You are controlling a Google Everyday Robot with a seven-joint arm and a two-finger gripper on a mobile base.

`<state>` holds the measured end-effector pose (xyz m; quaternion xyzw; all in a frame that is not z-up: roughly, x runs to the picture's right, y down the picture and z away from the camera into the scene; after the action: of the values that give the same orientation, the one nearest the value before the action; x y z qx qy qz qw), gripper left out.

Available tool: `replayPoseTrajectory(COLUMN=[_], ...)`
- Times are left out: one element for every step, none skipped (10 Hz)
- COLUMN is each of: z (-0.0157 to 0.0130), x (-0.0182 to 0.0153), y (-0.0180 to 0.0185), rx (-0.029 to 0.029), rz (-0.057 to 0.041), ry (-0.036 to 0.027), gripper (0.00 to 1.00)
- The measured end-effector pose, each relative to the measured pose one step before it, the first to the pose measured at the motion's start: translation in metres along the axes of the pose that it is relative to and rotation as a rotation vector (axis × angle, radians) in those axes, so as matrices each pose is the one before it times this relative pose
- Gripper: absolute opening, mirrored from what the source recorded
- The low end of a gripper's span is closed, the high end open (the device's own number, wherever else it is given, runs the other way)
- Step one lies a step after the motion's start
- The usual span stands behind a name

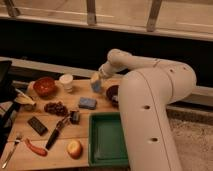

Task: Stack cups into tray

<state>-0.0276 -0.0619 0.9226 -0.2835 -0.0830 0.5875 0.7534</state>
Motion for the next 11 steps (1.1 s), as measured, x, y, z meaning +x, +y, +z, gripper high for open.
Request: replayPoseTrajectory(z=[0.00237,0.00293,0.00303,0.00363,0.00273,0.00126,0.00358,0.00349,0.00499,0.00243,0.00119], x=[-0.00065,-0.00093,-0.00145,-0.00356,-0.00021,0.00062,0.00201,0.00107,0.00189,0.00311,0.002], y=[-0.00098,-0.00376,-0.00411,-0.00413,-0.00743,-0.00749,-0.00581,-0.00146,-0.00082,-0.00539,-0.00416], rx=[0.01217,0.01998,0.01513,0.01063,0.00716,0.00384,-0.00002,-0.00266,-0.01424,-0.01877,-0.01212], rz=[0.00185,0.00486,0.00401,0.00483,0.01402,0.01684,0.01551,0.00754,0.01929,0.03119,0.01791], ry=[-0.00482,-0.00458,-0.00058,-0.00098,0.00227,0.00012,0.00356,0.00311,0.0006,-0.00392,-0.00262], gripper=[0.62,0.62,0.62,0.62,0.62,0.62,0.62,0.62,0.62,0.62,0.62])
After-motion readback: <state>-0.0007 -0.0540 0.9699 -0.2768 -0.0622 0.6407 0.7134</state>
